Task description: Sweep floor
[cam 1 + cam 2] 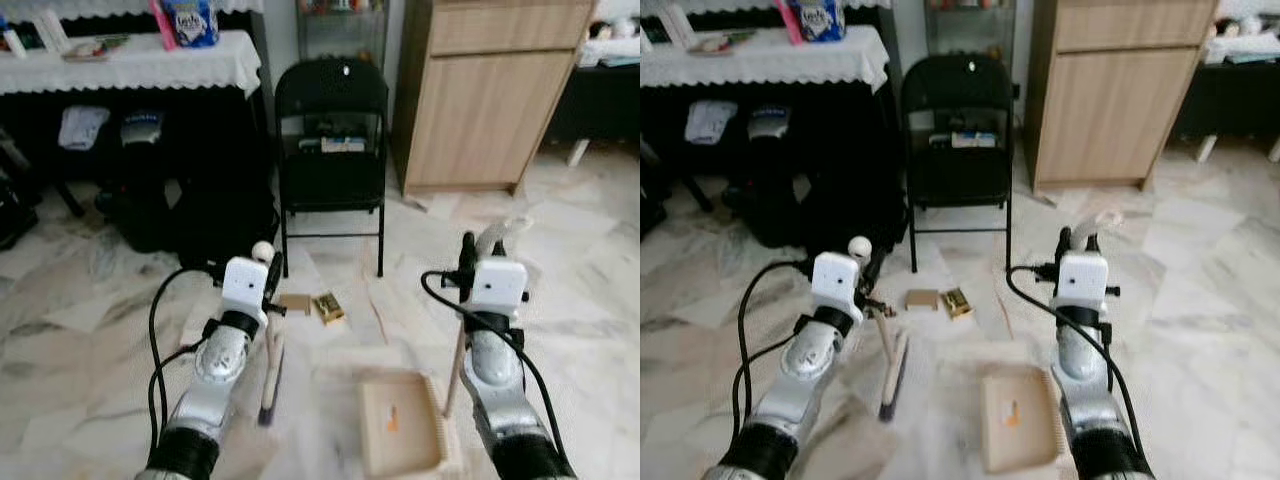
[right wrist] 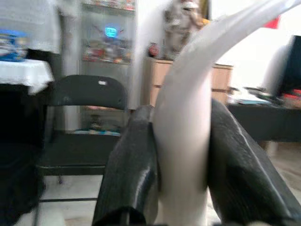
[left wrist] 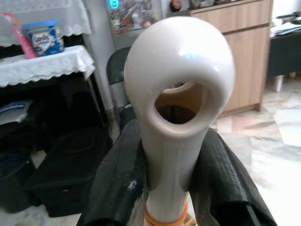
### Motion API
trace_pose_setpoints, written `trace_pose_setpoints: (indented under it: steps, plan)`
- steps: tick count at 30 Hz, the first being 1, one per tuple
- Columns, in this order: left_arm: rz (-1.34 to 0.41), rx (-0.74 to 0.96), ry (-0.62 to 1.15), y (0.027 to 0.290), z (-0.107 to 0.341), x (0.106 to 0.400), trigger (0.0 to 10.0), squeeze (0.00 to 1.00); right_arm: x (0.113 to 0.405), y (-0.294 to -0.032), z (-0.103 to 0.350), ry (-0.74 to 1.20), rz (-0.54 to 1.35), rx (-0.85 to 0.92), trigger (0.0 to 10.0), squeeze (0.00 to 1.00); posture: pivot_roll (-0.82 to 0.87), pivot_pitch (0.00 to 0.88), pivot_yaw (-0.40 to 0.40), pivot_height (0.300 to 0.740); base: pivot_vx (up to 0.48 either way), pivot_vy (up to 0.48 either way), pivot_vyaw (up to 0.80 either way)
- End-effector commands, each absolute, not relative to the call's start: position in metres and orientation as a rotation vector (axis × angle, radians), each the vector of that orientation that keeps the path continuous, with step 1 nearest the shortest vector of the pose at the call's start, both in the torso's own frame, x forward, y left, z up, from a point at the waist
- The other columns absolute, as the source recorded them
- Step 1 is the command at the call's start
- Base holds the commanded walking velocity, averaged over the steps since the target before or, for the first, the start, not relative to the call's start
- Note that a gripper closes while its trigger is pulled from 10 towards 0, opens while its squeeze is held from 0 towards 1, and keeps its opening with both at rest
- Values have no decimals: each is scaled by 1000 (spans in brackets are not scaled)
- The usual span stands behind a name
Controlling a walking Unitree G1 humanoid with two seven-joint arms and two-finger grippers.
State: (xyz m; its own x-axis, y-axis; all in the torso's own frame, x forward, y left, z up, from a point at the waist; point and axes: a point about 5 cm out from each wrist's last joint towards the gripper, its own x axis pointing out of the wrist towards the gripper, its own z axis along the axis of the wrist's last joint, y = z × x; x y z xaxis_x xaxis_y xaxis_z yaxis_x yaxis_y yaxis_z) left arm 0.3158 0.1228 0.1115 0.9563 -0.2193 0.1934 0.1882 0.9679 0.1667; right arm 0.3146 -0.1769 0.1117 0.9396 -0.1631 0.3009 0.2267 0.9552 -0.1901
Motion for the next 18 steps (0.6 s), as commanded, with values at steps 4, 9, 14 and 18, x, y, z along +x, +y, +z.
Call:
trace_pose_setpoints:
  steps: [4,9,14,18]
  plan:
    - [-205,166,-270,124,123,318,10000,0,317,-171,121,-338,-184,-205,10000,0,8,0,74,740,352,0,0]
    - [-208,166,-270,124,123,319,10000,0,318,-170,122,-342,-182,-205,10000,0,8,0,74,740,352,0,0]
    - [-204,166,-268,124,123,319,10000,0,317,-172,122,-343,-189,-206,10000,0,8,0,75,740,353,0,0]
    - [-201,166,-262,125,121,318,10000,0,315,-175,121,-340,-195,-208,10000,0,6,0,75,740,352,0,0]
